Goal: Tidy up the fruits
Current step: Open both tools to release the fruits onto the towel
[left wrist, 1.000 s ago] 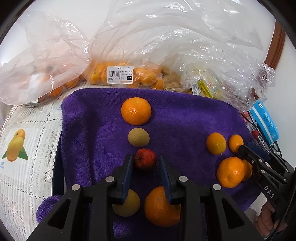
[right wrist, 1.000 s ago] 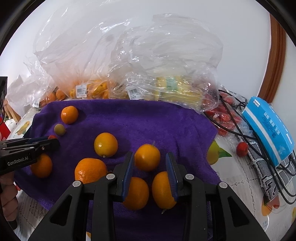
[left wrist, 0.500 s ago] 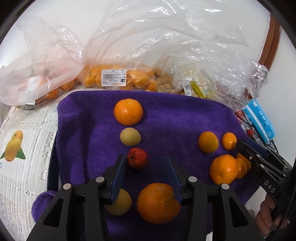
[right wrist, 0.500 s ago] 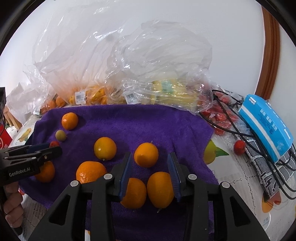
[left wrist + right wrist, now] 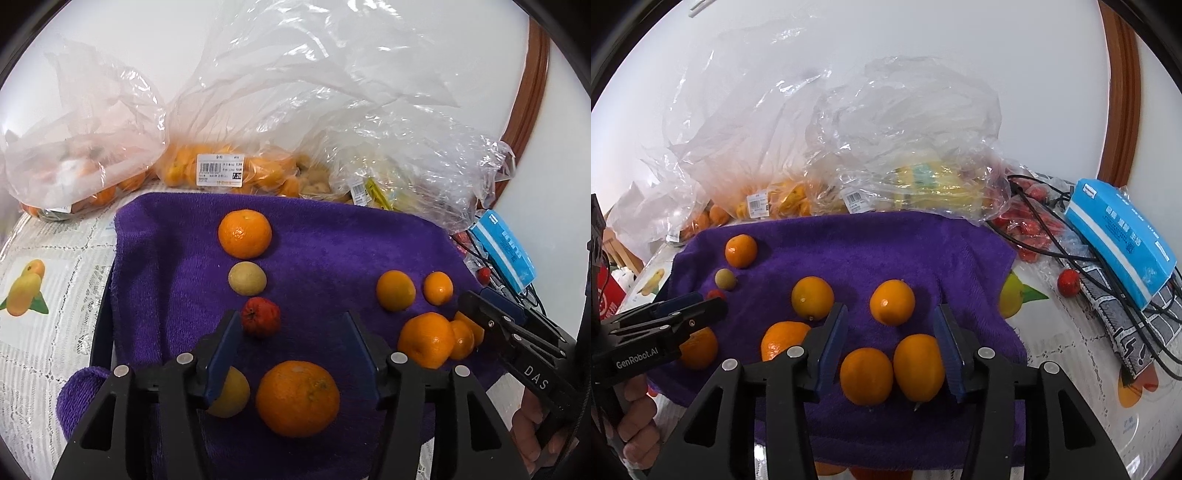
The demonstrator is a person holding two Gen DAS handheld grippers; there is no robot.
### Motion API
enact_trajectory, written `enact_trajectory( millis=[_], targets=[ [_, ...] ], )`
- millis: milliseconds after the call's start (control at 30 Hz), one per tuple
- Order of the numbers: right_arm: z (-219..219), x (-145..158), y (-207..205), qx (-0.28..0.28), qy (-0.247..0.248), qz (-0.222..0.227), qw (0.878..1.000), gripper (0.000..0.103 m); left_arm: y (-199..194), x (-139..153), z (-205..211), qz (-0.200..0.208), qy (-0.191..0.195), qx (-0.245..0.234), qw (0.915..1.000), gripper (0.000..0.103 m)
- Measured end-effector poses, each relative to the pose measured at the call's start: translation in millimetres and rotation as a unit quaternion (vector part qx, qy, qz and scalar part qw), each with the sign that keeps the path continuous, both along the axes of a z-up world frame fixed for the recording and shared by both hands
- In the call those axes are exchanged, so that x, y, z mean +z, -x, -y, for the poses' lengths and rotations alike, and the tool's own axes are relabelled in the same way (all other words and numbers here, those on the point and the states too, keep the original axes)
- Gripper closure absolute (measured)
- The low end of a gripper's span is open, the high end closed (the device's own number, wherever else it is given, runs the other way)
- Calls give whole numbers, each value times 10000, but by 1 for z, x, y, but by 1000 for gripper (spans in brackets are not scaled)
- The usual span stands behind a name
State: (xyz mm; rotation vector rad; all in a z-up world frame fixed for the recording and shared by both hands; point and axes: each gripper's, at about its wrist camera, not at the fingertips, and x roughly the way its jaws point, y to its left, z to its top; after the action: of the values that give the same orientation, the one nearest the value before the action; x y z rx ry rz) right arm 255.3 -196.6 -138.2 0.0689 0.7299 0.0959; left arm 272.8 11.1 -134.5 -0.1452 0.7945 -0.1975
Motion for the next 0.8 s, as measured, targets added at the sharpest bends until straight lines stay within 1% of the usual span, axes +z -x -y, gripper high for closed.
enact_trajectory(
  millis=[167,300,400,500,567,667,733,800],
  targets=[
    [0,7,6,-26,-147,46,9999,51,9,9,3,216,-54,12,9998,40],
    [-2,14,13,46,-197,104,9997,42,17,15,5,256,-44,29,9997,40],
    [-5,17,22,66,-167,159,9997,40,24,20,6,255,-24,50,9997,40],
    [-6,23,35,50,-195,245,9995,33,36,28,8,332,-138,129,9993,40],
    [-7,30,44,-9,-134,276,9995,32,45,34,8,401,-217,212,9987,40],
    [-5,42,59,-128,-148,286,9994,31,62,46,5,409,-149,271,9987,40],
    [-3,49,69,-172,-205,252,9993,31,78,59,3,477,-71,301,9984,40],
    [-3,58,80,-181,-228,248,9993,31,90,72,3,569,-111,335,9978,40]
  ],
)
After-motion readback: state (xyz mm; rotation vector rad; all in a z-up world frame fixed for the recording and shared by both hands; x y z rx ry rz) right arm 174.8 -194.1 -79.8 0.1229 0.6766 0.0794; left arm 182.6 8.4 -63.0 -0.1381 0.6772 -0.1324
